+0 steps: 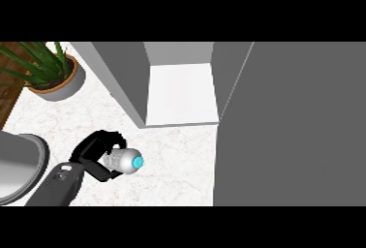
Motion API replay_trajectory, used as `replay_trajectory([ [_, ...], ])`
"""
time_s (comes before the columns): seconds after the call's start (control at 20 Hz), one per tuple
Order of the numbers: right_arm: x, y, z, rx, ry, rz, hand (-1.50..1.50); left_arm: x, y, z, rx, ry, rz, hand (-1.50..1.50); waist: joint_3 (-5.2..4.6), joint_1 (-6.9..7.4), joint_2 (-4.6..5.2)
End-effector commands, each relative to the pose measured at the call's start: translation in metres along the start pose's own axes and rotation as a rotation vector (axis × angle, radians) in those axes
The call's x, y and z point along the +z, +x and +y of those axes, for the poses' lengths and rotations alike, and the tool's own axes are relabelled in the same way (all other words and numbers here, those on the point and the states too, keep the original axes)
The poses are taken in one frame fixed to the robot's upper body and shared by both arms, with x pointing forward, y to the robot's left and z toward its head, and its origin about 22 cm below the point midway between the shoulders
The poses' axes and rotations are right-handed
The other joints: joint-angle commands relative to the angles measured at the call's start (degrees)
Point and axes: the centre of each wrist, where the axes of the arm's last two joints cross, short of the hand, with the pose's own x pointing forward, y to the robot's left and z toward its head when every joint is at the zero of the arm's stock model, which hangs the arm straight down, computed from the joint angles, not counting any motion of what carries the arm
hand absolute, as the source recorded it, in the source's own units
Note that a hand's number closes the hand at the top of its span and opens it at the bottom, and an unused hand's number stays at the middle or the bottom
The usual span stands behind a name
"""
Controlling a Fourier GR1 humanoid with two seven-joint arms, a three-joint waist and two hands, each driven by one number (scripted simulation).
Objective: Pick up the bottled water, place it into the cabinet and close the cabinet
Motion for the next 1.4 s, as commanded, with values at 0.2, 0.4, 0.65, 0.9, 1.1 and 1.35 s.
replay_trajectory([
  [0.2,0.007,0.013,-0.002,0.006,-0.038,-0.009,-1.50,0.015,-0.058,-0.052,0.135,0.446,-0.263,1.50,0.10,2.60,-0.94],
  [0.4,0.007,0.017,0.000,0.003,-0.045,-0.009,-1.50,0.003,-0.068,-0.080,0.157,0.577,-0.317,1.50,0.21,2.89,-0.94],
  [0.65,0.008,0.009,0.001,-0.015,-0.030,-0.006,-1.50,-0.029,-0.043,-0.084,0.211,0.506,-0.339,1.50,0.26,2.75,-1.03],
  [0.9,0.009,0.018,0.006,-0.024,-0.033,0.002,-1.50,-0.048,-0.029,-0.104,0.196,0.492,-0.318,1.50,0.22,2.36,-1.05],
  [1.1,0.011,0.014,0.000,-0.025,-0.028,-0.004,-1.50,-0.080,0.003,-0.129,0.170,0.460,-0.334,1.50,0.23,2.04,-1.15],
  [1.35,0.003,0.024,-0.004,-0.044,-0.024,-0.011,-1.50,-0.114,0.046,-0.147,0.014,0.457,-0.359,1.50,0.24,2.57,-0.77],
])
